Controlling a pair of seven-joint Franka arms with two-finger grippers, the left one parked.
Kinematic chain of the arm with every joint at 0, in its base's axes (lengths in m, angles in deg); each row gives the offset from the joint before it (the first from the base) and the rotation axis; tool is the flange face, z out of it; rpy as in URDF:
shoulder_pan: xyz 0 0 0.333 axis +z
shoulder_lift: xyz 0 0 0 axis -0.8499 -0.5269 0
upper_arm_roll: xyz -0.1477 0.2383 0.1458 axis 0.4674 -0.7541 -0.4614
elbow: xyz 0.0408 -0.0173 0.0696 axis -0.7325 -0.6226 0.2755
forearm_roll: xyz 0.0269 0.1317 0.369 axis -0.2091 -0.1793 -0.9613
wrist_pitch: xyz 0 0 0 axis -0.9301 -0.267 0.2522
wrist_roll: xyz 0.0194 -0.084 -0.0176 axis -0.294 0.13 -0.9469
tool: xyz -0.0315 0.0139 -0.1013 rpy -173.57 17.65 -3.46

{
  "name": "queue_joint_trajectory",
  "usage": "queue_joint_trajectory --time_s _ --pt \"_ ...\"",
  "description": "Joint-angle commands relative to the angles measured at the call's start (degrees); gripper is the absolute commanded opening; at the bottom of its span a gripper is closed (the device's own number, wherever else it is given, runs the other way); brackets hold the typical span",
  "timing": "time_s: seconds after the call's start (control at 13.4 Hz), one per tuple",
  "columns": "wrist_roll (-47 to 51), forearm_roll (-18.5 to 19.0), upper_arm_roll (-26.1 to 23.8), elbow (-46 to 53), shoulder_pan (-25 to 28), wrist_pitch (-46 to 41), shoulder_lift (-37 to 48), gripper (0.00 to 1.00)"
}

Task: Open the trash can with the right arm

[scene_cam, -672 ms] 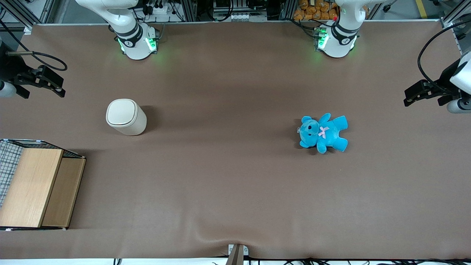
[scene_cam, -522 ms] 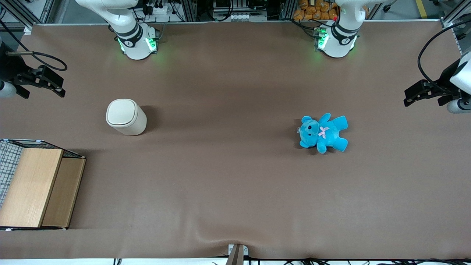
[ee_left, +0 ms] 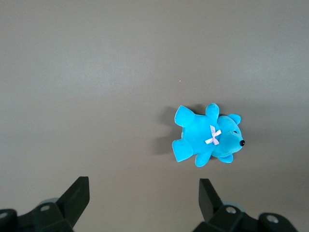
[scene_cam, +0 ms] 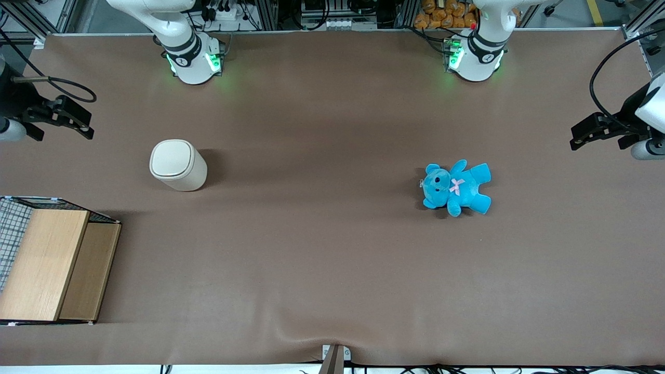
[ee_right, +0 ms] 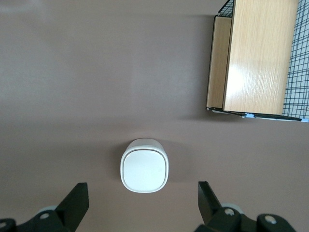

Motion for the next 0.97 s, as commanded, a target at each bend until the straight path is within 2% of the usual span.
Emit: queue_joint_trajectory --time_s 0.0,0.52,0.67,0.9 --pt "0.6 0.4 0.0 -0.1 0.3 -0.3 -0.8 1.00" --pt "0.6 0.0 -0.2 -1.1 0.7 -0.5 -3.7 1.00" --pt "0.7 -3.3 -0.1 -3.8 0.4 0.3 -3.7 1.00" --pt "0.7 -3.7 -0.1 -10.2 0.2 6.5 -3.6 1.00"
